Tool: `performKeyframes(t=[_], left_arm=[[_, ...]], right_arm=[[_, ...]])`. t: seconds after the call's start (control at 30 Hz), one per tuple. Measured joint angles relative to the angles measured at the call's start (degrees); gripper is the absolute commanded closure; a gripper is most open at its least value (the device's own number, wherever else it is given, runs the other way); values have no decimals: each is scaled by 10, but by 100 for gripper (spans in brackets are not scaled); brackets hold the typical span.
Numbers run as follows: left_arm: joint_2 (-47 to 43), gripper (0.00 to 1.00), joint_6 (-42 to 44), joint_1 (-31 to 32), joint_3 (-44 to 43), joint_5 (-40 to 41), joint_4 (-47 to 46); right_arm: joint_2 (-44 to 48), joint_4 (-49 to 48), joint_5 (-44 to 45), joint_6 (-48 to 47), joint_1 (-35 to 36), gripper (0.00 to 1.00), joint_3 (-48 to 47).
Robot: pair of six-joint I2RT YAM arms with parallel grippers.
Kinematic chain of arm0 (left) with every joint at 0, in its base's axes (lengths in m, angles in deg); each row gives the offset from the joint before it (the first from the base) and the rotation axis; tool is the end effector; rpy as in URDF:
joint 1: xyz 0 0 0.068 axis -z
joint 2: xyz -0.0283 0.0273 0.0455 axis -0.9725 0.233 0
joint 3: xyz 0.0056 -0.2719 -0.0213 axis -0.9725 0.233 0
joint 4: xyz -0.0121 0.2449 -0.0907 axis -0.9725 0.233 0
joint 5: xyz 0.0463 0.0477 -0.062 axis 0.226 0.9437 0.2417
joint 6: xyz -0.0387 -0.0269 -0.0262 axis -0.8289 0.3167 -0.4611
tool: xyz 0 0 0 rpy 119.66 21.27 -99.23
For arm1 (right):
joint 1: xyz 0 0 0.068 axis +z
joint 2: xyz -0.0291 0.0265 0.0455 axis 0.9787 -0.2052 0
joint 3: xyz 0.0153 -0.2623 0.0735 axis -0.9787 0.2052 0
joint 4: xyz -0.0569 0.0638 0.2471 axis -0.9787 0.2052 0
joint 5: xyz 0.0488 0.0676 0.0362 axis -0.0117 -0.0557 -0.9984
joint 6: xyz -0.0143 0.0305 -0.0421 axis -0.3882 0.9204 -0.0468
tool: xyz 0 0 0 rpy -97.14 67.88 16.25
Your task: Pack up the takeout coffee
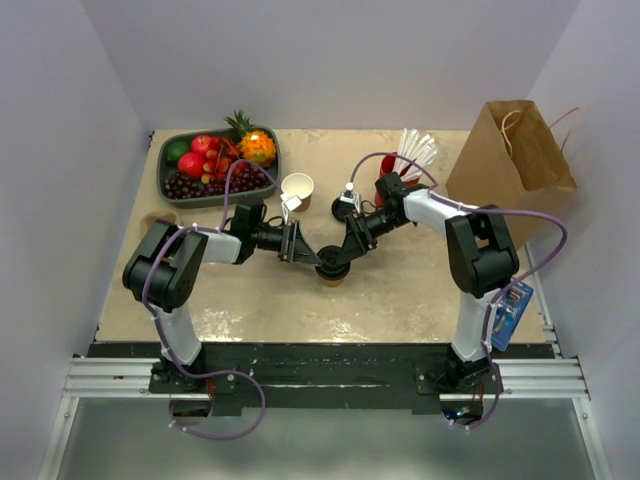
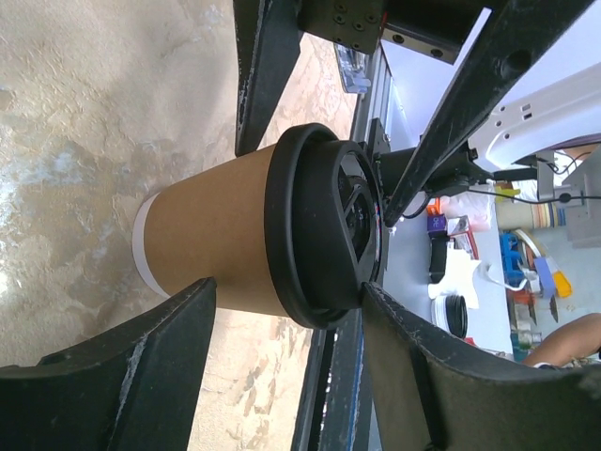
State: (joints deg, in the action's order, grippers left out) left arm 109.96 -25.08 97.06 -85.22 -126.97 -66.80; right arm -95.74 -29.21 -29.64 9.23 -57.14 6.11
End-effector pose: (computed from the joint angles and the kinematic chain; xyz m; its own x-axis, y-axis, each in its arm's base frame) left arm 0.3064 -0.1493 0.1376 -0.9059 0.0940 -0.4129 0.4235 0.2132 -0.8805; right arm 0.3354 0.1632 0.1713 -0.7854 -0.4188 -0.4559 -0.5769 0.2278 0.7844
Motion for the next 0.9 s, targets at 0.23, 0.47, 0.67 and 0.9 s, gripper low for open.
performKeyframes(t=[0.23, 0.47, 0.67, 0.9], left_arm=[[0, 36, 16, 0, -11, 2, 34], [0, 37, 35, 0, -25, 5, 66], [0, 38, 41, 0, -29, 8, 72], [1, 39, 45, 0, -34, 11, 80]], right_arm=[[-41, 22, -51, -6, -16, 21, -25], [-62, -52, -71, 82, -23, 23, -20], [-60, -177, -57, 227, -22, 26, 15], [-55, -224, -45, 288, -23, 29, 33]])
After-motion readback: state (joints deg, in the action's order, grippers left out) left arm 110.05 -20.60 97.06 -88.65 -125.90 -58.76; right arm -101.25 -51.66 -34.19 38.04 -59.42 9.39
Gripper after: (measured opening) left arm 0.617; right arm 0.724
